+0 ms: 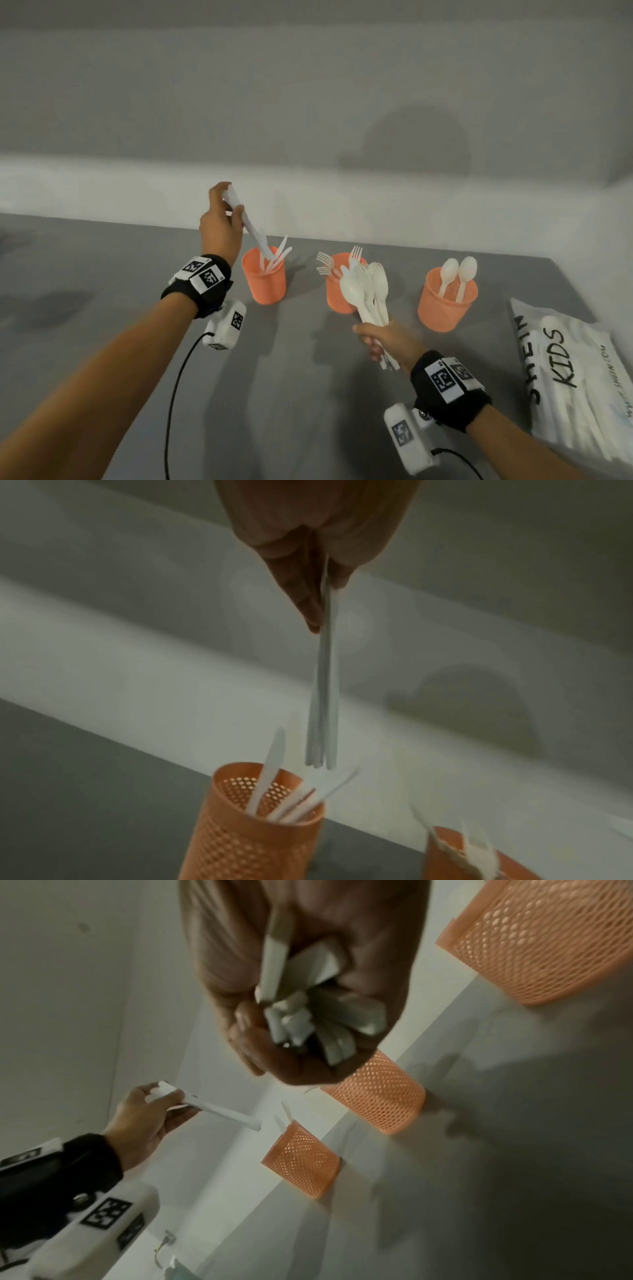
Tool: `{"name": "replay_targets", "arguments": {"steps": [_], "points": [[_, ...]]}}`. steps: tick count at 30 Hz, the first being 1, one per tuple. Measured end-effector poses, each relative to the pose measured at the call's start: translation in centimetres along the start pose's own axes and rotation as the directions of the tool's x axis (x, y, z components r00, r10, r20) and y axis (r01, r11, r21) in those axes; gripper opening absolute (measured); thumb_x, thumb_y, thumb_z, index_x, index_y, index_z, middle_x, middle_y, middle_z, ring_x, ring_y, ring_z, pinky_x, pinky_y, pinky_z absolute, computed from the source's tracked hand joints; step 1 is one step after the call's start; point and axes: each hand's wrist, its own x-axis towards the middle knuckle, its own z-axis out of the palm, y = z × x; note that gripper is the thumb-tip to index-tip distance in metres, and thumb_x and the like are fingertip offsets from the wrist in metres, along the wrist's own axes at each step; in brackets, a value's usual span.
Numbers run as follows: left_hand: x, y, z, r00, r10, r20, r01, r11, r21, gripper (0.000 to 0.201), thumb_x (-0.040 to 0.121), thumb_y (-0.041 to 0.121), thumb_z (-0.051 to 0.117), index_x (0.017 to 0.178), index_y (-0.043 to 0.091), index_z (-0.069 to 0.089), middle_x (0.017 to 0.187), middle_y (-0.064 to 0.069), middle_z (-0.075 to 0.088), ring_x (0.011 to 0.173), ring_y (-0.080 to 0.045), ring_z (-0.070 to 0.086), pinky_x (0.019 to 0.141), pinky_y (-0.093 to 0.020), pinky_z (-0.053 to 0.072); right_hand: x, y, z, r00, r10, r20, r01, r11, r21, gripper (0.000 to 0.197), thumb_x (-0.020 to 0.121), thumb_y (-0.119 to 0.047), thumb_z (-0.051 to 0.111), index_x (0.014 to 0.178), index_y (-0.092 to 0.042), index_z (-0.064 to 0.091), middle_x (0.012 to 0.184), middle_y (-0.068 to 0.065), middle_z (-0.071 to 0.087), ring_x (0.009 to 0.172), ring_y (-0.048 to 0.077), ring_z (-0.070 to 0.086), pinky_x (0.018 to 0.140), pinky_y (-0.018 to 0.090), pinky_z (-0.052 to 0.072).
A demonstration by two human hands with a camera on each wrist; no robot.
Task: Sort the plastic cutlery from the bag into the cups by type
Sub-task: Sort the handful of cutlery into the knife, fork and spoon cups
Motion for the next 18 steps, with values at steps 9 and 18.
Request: {"name": "replay_targets", "arguments": {"steps": [9, 18], "points": [[-0.9, -5.3, 3.7, 0.982, 0.004, 0.189, -0.064, 0.947, 0.313, 0.029, 0.096, 0.011, 0.041, 0.124, 0.008, 0.046, 0.066, -0.021, 0.056, 0.058, -0.034, 0.054, 0.055, -0.037, 0.040, 1.0, -0.6, -1.2, 0.998, 0.027, 0.053, -0.031, 0.996, 0.081, 0.024, 0.091, -0.012, 0.051, 0.115, -0.010, 0.053, 0.057, 0.001, 0.051, 0.038, 0.008, 0.034, 0.039, 0.020, 0.035], [-2.5, -4.2, 4.2, 0.980, -0.049, 0.193, -0.018, 0.943, 0.332, 0.044, 0.095, 0.016, 0.047, 0.136, 0.001, 0.041, 0.128, -0.023, 0.050, 0.107, -0.037, 0.052, 0.092, -0.039, 0.041, 1.8, -0.5, -0.3, 0.985, 0.116, 0.129, -0.146, 0.956, 0.253, 0.015, 0.091, -0.013, 0.052, 0.106, -0.011, 0.056, 0.050, -0.004, 0.051, 0.035, 0.004, 0.039, 0.037, 0.016, 0.036]]}}
